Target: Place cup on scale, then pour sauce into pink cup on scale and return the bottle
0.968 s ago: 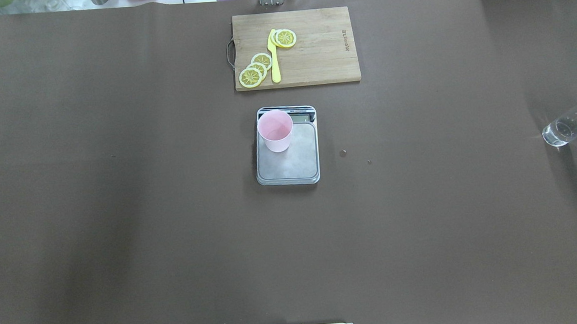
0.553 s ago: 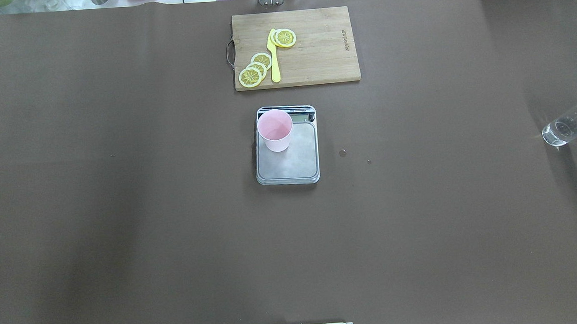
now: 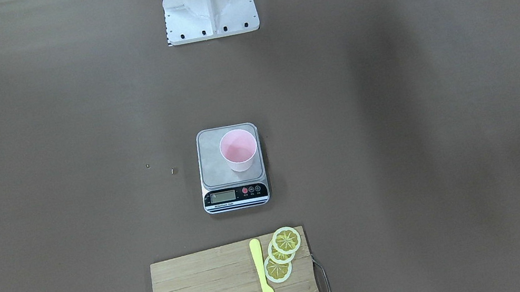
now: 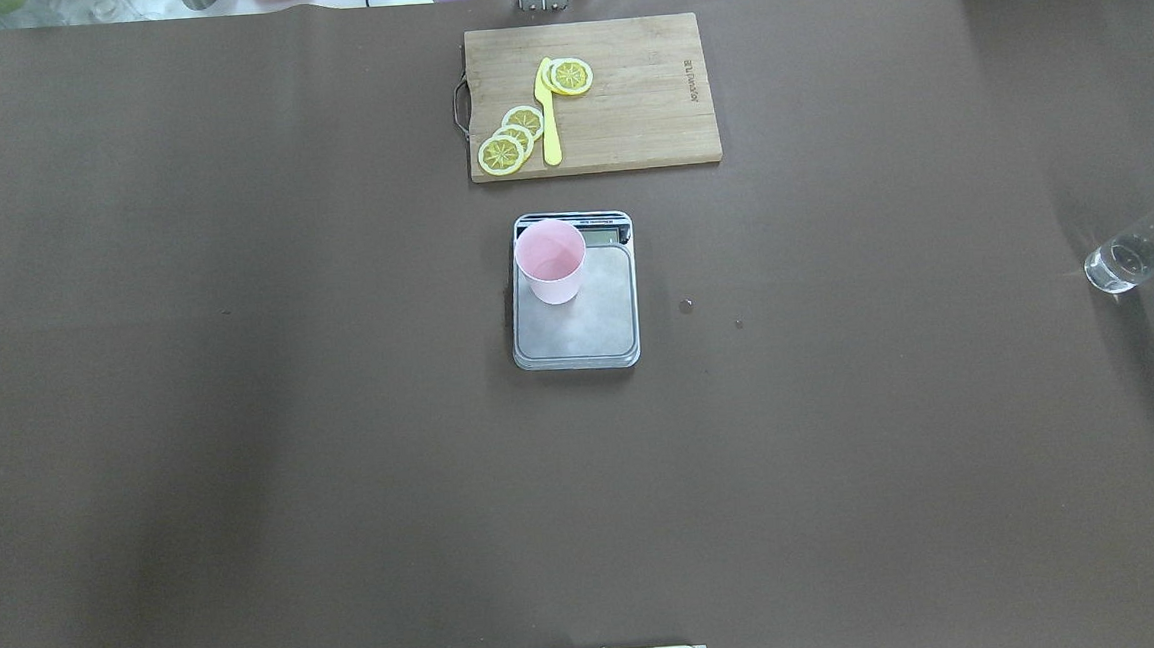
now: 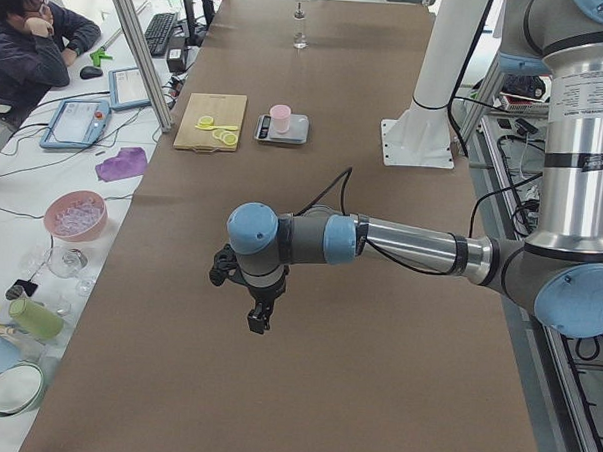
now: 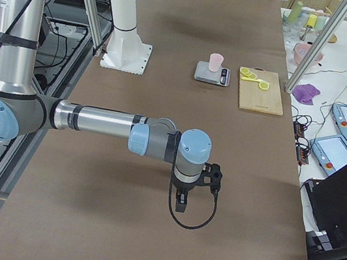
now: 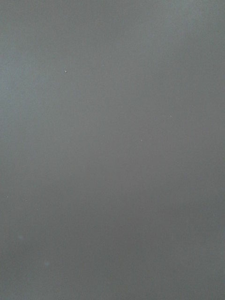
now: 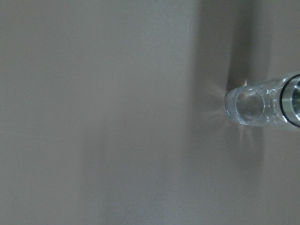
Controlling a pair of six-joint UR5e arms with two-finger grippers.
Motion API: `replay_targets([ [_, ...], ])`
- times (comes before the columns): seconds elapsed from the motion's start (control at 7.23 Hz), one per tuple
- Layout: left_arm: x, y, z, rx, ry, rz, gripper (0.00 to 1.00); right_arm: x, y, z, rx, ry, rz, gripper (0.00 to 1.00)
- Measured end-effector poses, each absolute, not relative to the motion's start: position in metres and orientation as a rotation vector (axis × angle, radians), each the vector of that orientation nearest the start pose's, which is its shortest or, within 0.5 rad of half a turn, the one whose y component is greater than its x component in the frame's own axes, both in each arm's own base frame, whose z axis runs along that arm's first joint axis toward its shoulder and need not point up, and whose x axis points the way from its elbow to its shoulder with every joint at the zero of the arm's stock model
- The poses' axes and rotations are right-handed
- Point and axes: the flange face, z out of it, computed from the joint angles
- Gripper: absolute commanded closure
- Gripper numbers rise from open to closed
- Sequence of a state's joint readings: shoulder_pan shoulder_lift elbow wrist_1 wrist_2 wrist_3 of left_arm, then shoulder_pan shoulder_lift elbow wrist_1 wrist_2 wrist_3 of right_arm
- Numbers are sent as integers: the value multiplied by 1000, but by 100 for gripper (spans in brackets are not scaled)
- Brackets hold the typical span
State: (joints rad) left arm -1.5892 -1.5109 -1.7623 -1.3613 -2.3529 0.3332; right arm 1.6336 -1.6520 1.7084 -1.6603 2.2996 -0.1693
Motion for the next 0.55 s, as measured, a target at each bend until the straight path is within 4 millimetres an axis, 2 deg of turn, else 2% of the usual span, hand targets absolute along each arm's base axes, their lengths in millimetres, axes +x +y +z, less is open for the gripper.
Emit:
replay_targets([
  [0.55, -71, -454, 625, 49, 791, 262, 2, 95, -442, 627, 79, -719, -100, 0],
])
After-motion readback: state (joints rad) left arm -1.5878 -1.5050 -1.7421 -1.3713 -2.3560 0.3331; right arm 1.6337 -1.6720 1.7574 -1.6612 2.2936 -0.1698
